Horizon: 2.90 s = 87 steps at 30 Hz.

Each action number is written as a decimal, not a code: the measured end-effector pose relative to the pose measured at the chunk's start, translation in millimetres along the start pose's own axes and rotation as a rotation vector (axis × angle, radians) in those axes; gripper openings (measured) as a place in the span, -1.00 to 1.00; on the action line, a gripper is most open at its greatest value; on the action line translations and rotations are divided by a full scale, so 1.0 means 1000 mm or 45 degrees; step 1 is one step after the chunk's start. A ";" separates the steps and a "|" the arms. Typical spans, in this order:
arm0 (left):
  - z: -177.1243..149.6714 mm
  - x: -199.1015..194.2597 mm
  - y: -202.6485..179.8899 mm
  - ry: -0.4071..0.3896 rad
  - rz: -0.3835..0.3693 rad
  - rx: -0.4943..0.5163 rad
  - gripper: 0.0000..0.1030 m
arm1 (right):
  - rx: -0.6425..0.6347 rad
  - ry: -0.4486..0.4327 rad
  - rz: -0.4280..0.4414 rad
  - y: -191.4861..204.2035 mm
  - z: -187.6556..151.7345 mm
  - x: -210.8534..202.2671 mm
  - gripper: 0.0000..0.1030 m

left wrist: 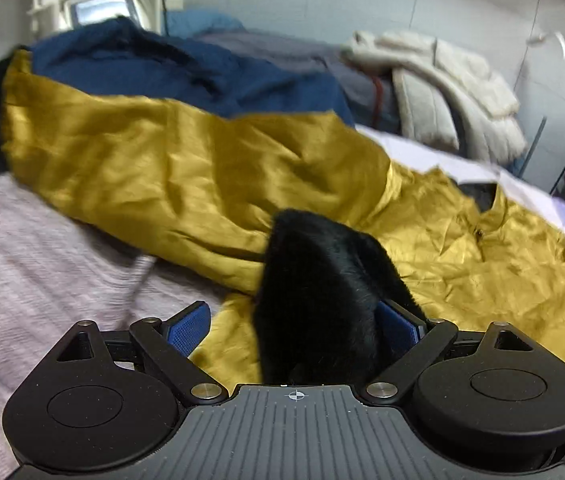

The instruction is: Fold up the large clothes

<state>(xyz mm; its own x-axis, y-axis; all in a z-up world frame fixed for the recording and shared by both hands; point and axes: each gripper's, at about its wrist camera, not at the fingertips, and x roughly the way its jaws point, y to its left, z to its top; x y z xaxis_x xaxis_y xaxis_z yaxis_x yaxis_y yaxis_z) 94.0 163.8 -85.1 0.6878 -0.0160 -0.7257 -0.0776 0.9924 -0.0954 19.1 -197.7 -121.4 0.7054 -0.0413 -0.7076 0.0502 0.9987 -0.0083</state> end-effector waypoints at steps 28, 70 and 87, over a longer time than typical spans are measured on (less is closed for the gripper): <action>0.013 0.092 -0.054 -0.026 0.023 0.162 1.00 | 0.114 -0.010 -0.170 -0.040 -0.013 0.024 0.19; 0.022 -0.039 0.059 -0.061 0.343 0.253 1.00 | 0.152 0.256 0.371 0.073 0.003 -0.020 0.99; 0.115 -0.009 0.280 -0.201 0.607 -0.108 1.00 | 0.068 0.068 0.429 0.074 -0.002 -0.079 0.99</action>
<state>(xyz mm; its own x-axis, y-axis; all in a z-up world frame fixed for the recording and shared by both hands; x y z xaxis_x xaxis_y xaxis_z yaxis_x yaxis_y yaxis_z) 148.8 455.8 -27.1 0.6617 0.4616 -0.5908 -0.4635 0.8713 0.1616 -33.8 -120.7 -67.7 0.6508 0.2937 -0.7001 -0.1412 0.9529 0.2685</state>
